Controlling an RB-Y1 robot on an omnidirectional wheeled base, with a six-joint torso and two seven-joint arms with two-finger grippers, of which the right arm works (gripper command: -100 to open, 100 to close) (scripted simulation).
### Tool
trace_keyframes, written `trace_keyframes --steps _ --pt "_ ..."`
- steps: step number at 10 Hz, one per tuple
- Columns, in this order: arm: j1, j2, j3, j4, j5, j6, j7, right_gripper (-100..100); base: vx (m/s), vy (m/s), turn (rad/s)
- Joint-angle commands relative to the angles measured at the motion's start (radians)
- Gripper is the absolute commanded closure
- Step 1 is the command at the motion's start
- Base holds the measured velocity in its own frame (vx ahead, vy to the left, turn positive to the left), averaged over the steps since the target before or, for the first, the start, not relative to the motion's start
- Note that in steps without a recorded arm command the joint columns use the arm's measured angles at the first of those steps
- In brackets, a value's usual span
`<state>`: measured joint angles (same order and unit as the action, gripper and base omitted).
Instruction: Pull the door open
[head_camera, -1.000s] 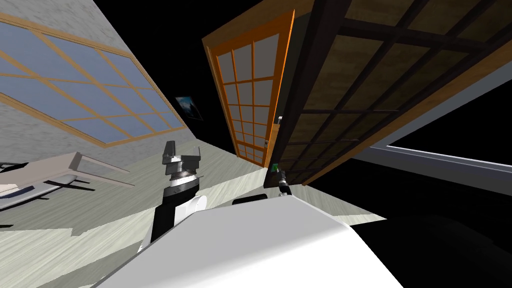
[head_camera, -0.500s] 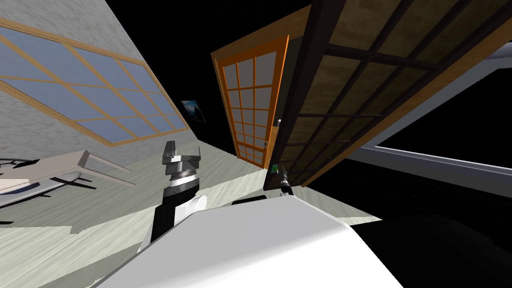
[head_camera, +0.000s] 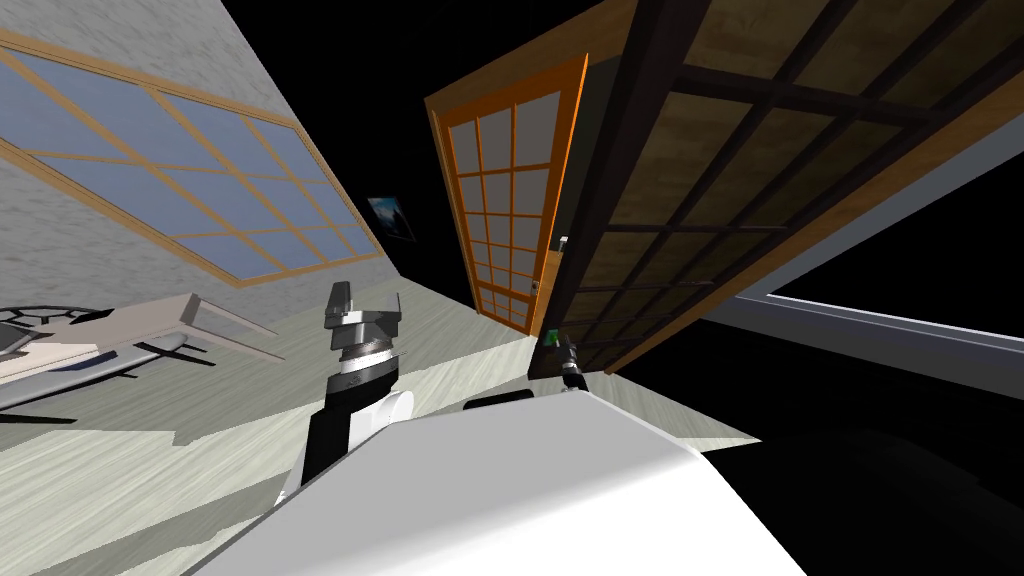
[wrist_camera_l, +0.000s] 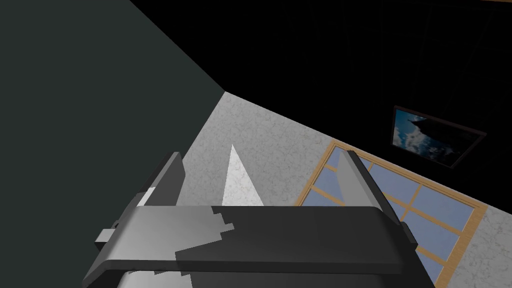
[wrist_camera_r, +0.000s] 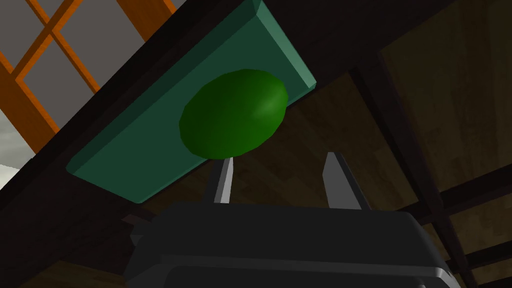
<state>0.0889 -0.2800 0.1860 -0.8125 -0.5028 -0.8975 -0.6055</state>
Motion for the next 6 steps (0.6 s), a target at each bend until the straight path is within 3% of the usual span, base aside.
trace_keyframes --steps 1,4,5,6 --pt "0.006 0.021 0.028 -0.037 0.003 0.010 -0.020 -100 -0.022 -0.008 0.035" --pt "0.006 0.021 0.028 -0.037 0.003 0.010 -0.020 -100 -0.006 0.006 -0.008" --pt "0.010 0.018 0.035 -0.042 -0.014 0.010 -0.060 -100 -0.036 0.001 0.093" --pt "0.010 0.018 0.035 -0.042 -0.014 0.010 -0.060 -100 -0.039 -0.004 0.036"
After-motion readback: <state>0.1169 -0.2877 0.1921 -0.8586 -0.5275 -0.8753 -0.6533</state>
